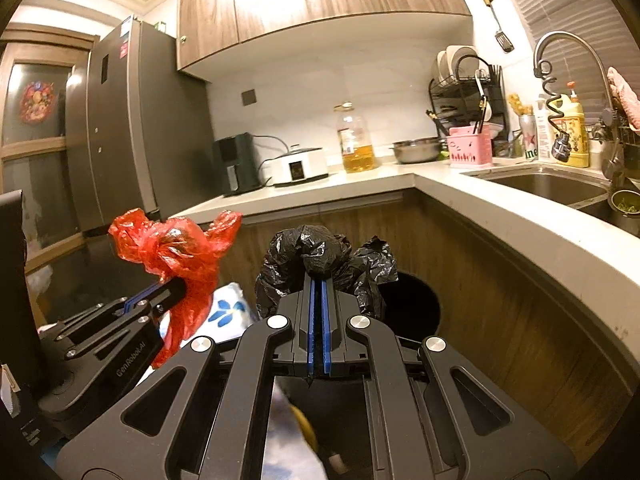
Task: Collect trash
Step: 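Carry both bags to the black bin and open both tools to drop them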
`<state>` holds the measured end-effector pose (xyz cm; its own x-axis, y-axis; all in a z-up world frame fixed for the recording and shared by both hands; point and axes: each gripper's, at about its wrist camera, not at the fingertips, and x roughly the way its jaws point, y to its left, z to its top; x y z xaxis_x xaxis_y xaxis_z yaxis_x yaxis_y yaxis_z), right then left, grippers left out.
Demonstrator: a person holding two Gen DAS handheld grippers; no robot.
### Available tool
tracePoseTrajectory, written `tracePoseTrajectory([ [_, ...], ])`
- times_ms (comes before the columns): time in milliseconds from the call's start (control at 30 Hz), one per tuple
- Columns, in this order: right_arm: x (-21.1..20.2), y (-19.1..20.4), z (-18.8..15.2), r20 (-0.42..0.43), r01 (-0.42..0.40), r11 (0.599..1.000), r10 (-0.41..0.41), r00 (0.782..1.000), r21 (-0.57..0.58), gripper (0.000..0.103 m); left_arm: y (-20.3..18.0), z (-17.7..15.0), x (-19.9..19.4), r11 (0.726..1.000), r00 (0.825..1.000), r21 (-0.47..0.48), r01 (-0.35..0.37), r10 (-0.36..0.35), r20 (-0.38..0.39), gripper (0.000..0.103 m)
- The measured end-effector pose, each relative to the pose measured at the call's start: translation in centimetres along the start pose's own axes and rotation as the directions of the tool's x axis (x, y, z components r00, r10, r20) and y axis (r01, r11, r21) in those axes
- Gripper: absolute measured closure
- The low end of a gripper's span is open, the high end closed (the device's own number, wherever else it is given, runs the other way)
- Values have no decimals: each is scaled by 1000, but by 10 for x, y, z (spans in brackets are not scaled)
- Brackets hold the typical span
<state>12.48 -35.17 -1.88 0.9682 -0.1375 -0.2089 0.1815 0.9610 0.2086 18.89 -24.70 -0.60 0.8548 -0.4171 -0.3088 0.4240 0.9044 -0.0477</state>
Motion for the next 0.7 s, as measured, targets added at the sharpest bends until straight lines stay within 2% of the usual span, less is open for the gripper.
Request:
tracePoseTrajectory([
  [300, 24, -18, 12, 3, 6, 1000, -6, 1000, 9, 100, -19, 4, 34, 997, 997, 15, 79, -79, -6, 97],
  [700, 50, -29, 12, -15, 12, 1000, -11, 1000, 21, 99, -27, 1, 65, 990, 990, 33, 136, -135, -50, 96],
])
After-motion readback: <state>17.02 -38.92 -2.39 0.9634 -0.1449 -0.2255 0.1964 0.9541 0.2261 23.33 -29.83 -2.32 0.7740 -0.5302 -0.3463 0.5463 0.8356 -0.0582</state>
